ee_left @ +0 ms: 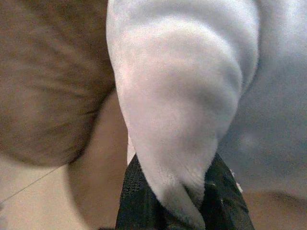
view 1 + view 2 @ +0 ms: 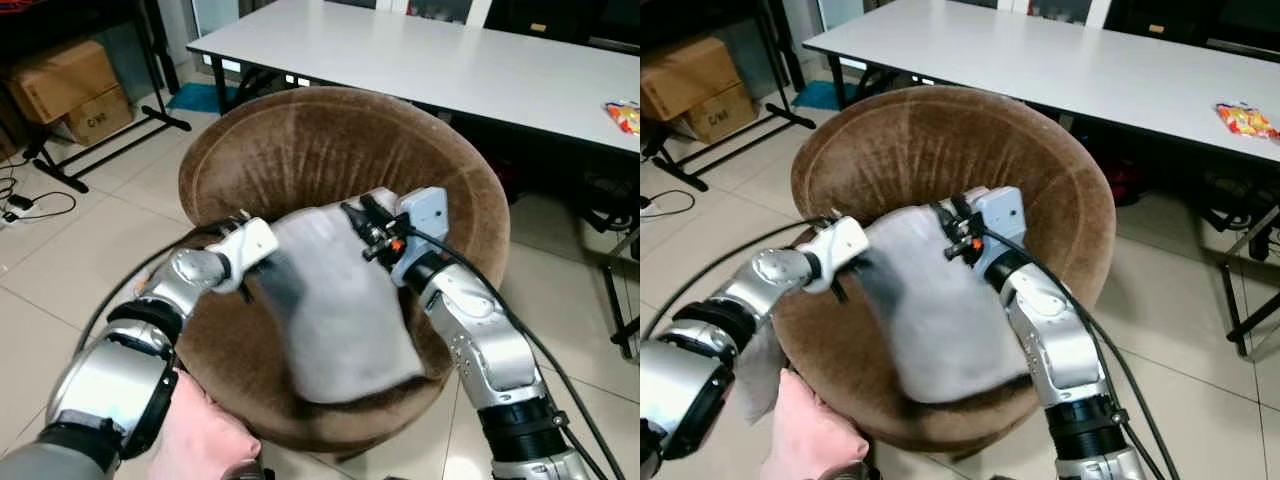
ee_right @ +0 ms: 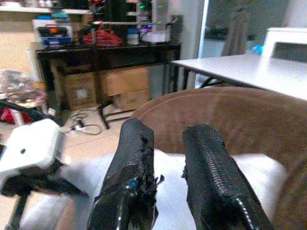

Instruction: Move the pillow to the sofa from floor

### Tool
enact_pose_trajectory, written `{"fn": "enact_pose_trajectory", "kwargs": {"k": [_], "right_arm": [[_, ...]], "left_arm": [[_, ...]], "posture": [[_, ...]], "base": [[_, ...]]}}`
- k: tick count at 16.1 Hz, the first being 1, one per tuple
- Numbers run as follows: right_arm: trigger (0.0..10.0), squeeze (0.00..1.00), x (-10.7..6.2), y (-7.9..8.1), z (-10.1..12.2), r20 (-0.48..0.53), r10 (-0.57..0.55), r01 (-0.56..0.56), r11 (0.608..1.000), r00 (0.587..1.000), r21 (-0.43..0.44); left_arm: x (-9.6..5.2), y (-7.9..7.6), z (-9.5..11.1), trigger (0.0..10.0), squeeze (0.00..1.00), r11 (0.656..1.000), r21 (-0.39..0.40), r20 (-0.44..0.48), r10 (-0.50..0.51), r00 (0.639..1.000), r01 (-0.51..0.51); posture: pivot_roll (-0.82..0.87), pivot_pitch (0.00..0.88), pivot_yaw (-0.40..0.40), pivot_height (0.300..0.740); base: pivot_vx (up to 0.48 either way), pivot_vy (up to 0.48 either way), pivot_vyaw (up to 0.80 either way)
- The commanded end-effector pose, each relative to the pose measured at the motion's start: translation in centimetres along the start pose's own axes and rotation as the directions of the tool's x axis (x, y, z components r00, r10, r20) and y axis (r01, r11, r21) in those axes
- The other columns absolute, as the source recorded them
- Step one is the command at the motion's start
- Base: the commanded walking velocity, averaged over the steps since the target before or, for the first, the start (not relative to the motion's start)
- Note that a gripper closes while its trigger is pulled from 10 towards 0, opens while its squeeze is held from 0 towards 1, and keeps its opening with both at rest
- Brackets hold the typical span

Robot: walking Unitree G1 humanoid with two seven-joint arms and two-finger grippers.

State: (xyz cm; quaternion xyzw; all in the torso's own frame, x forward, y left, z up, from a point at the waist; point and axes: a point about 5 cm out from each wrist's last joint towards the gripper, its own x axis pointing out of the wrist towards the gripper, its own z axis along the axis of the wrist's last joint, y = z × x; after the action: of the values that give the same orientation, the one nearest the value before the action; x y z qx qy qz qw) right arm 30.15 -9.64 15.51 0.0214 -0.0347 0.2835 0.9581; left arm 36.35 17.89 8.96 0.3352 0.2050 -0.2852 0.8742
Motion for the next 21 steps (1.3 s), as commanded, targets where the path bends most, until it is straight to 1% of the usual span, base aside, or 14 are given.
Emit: {"fn": "enact_pose_trajectory", "kwargs": {"k": [1, 3, 4, 6, 8, 10, 12, 13, 16, 17, 18, 19, 20, 21], "right_arm": [[10.0, 1.0, -0.2, -0.8, 0.3, 0.033, -0.018, 0.017, 0.999, 0.999, 0.044], [10.0, 1.0, -0.4, -1.9, 0.6, 0.041, -0.113, 0.113, 0.993, 0.993, 0.018], [10.0, 1.0, -0.5, -2.6, 0.8, 0.056, -0.174, 0.172, 0.984, 0.983, 0.033], [10.0, 1.0, -0.4, -3.0, 1.2, 0.08, -0.205, 0.203, 0.979, 0.976, 0.024], [10.0, 1.0, -0.5, -3.1, 1.3, 0.087, -0.217, 0.215, 0.976, 0.972, 0.023], [10.0, 1.0, -0.5, -3.2, 1.5, 0.107, -0.241, 0.24, 0.97, 0.965, 0.027], [10.0, 1.0, -0.7, -3.8, 2.0, 0.131, -0.252, 0.252, 0.968, 0.959, 0.011], [10.0, 1.0, -0.8, -4.1, 2.5, 0.152, -0.249, 0.251, 0.968, 0.957, 0.005], [10.0, 1.0, -0.9, -4.5, 2.9, 0.167, -0.246, 0.25, 0.968, 0.955, -0.007], [10.0, 1.0, -0.8, -4.5, 2.9, 0.169, -0.241, 0.247, 0.969, 0.956, -0.012], [10.0, 1.0, -0.7, -4.4, 2.8, 0.161, -0.217, 0.226, 0.974, 0.963, -0.034], [10.0, 1.0, -0.6, -4.1, 2.4, 0.136, -0.171, 0.182, 0.981, 0.976, -0.069], [10.0, 1.0, -0.6, -4.0, 2.0, 0.109, -0.141, 0.152, 0.983, 0.984, -0.098], [10.0, 1.0, -0.7, -3.7, 1.0, 0.025, -0.088, 0.091, 0.986, 0.996, -0.136]], "left_arm": [[-0.7, 2.6, 1.1, 0.0, 0.0, 0.989, -0.007, 0.014, 0.145, 0.989, -0.145], [-1.1, 4.3, 2.1, 0.0, 0.0, 0.968, 0.0, 0.033, 0.252, 0.967, -0.252], [-1.4, 5.2, 2.9, 0.0, 0.0, 0.952, 0.026, 0.045, 0.303, 0.952, -0.304], [-2.3, 7.8, 5.7, 0.0, 0.0, 0.879, 0.029, 0.116, 0.47, 0.875, -0.476], [-2.1, 7.7, 7.0, 0.0, 0.0, 0.867, 0.06, 0.174, 0.478, 0.861, -0.494], [-1.7, 6.9, 8.4, 0.0, 0.0, 0.857, 0.1, 0.251, 0.47, 0.846, -0.505], [-0.8, 4.8, 8.9, 0.0, 0.0, 0.847, 0.213, 0.33, 0.407, 0.852, -0.487], [-0.3, 3.6, 8.3, 0.0, 0.0, 0.844, 0.231, 0.349, 0.392, 0.851, -0.484], [-0.2, 2.5, 8.0, 0.0, 0.0, 0.843, 0.186, 0.4, 0.404, 0.823, -0.504], [-0.2, 2.2, 8.2, 0.0, 0.0, 0.855, 0.168, 0.428, 0.385, 0.818, -0.491], [0.2, 0.8, 8.0, 0.0, 0.0, 0.889, 0.19, 0.451, 0.297, 0.841, -0.416], [0.7, -1.3, 6.9, 0.0, 0.0, 0.917, 0.263, 0.437, 0.163, 0.885, -0.299], [0.8, -2.1, 6.1, 0.0, 0.0, 0.917, 0.297, 0.421, 0.125, 0.898, -0.267], [0.9, -2.8, 4.9, 0.0, 0.0, 0.919, 0.315, 0.383, 0.103, 0.918, -0.235]], "posture": [[-0.05, 0.0, -0.012, 0.74], [-0.06, 0.0, -0.009, 0.74], [-0.06, 0.0, -0.009, 0.74], [-0.06, 0.0, -0.009, 0.74], [-0.07, 0.0, 0.004, 0.74], [-0.07, 0.0, 0.004, 0.74], [-0.08, 0.0, 0.01, 0.74], [-0.08, 0.0, 0.01, 0.74], [-0.08, 0.0, 0.002, 0.74], [-0.07, 0.0, -0.003, 0.74], [-0.07, 0.0, -0.003, 0.74], [-0.07, 0.0, 0.002, 0.74], [-0.07, 0.0, 0.003, 0.74], [-0.08, 0.0, 0.005, 0.74]], "base": [[0.0, 0.0, 0.0], [0.0, 0.0, 0.0], [0.0, 0.0, 0.0], [0.0, 0.0, 0.0], [0.0, 0.0, 0.0], [0.0, 0.0, 0.0], [0.0, 0.0, 0.0], [0.0, 0.0, 0.0], [0.0, 0.0, 0.0], [0.0, 0.0, 0.0], [0.0, 0.0, 0.0], [0.0, 0.0, 0.0], [0.0, 0.0, 0.0], [0.0, 0.0, 0.0]]}}
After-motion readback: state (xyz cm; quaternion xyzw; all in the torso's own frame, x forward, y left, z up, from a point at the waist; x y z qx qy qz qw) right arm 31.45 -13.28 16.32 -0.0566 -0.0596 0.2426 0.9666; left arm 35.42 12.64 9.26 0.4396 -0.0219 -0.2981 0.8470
